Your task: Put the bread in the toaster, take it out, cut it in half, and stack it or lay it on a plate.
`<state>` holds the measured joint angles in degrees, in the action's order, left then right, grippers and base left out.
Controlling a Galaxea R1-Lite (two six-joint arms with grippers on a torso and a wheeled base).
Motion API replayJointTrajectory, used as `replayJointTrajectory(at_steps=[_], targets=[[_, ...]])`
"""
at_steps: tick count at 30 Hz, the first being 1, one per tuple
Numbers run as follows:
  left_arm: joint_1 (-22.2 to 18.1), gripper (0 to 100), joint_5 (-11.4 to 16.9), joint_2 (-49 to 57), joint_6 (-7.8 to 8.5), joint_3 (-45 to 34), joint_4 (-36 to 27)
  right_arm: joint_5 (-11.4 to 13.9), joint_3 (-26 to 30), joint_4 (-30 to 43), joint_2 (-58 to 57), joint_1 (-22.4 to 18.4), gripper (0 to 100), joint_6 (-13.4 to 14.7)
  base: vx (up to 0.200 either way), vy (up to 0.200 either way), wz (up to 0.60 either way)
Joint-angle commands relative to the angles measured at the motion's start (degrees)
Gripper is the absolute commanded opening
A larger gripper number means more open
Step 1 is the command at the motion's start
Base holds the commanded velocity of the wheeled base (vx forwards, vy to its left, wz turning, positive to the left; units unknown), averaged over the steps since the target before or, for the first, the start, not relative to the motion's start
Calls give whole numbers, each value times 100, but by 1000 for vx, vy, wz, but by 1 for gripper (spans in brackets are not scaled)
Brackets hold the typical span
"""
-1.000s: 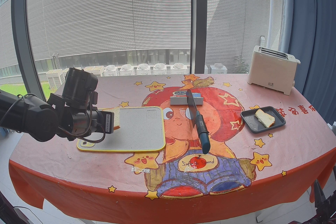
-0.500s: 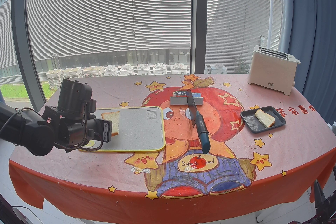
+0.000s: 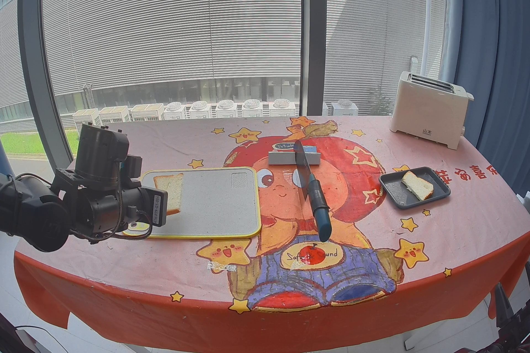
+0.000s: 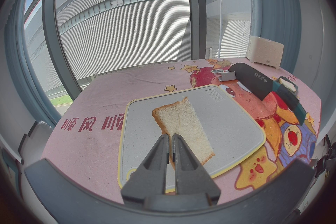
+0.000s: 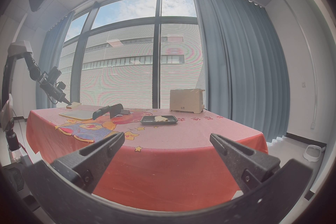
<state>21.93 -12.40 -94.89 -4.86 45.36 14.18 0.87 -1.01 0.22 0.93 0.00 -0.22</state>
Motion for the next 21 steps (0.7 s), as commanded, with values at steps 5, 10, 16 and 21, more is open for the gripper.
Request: replayJointTrajectory(at_steps=[5, 10, 16, 21], targets=[[-22, 0, 168, 173, -23, 25, 41, 1, 84, -4, -93, 0, 100, -4, -40, 0, 0], [-31, 0, 185, 182, -23, 17, 41, 1, 84, -4, -93, 0, 100, -4, 0, 0, 0], [-22, 0, 176, 225, -15, -1, 41, 1, 84, 4, -93, 0, 100, -4, 0, 0, 0], [-13, 0, 132, 234, 3, -10, 41, 1, 84, 4, -93, 0, 100, -4, -80, 0, 0]])
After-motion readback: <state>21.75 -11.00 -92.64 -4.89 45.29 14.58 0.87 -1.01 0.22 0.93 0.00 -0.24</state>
